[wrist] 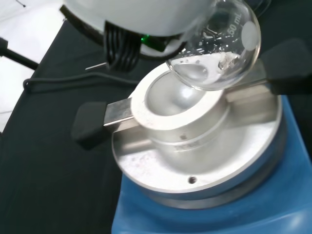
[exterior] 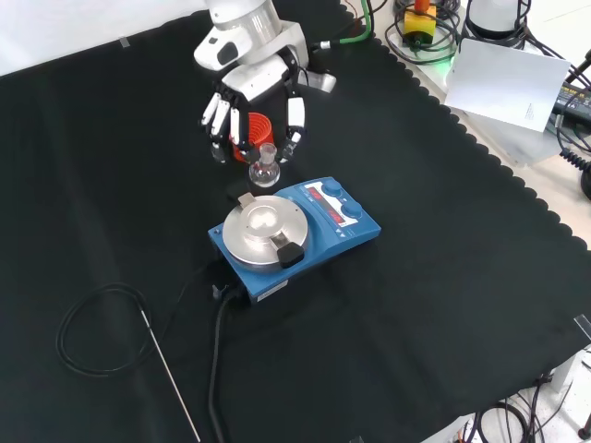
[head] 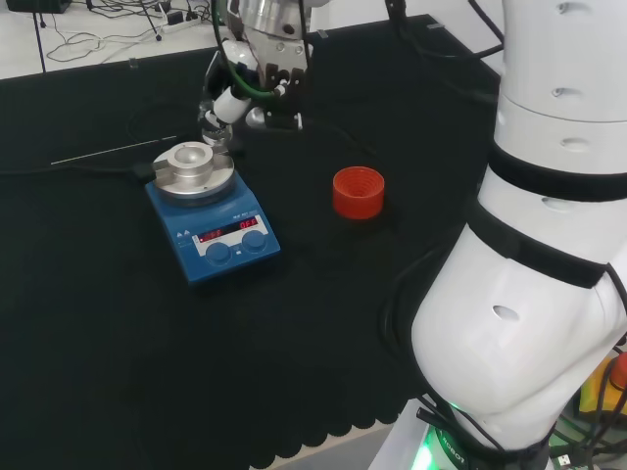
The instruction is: Place the round-bottom flask on the heater.
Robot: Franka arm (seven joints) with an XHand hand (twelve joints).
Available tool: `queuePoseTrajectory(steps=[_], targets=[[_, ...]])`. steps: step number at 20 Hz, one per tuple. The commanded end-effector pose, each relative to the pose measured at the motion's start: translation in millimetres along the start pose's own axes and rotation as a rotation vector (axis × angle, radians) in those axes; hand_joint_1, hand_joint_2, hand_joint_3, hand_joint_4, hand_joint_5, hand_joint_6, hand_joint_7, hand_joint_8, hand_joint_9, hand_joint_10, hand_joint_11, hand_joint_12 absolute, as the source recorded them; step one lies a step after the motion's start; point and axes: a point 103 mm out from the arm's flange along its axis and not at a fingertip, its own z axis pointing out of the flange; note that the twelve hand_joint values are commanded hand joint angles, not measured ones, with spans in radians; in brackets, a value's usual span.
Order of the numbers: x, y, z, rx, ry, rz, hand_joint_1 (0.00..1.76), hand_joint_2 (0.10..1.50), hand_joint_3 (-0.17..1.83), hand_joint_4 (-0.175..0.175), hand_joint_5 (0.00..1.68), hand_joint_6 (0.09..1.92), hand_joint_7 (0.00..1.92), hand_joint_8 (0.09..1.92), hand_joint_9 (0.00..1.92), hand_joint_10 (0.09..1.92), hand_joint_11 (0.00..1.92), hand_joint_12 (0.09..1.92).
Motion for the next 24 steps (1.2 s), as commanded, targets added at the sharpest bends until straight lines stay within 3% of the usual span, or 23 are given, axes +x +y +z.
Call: queuePoseTrajectory(steps=[1,24], targets=[[10.8,6.8,8.3,0.029,-0.016,-0.022,1.16,0.61,0.79,-0.024,1.23,0.81,0.58,0.65,0.78,0.55,0.46,1.31],[39.7,32.4,29.9,0.075,-0.022,-0.051,1.16,0.61,0.8,-0.022,1.23,0.81,0.58,0.65,0.78,0.55,0.47,1.31]])
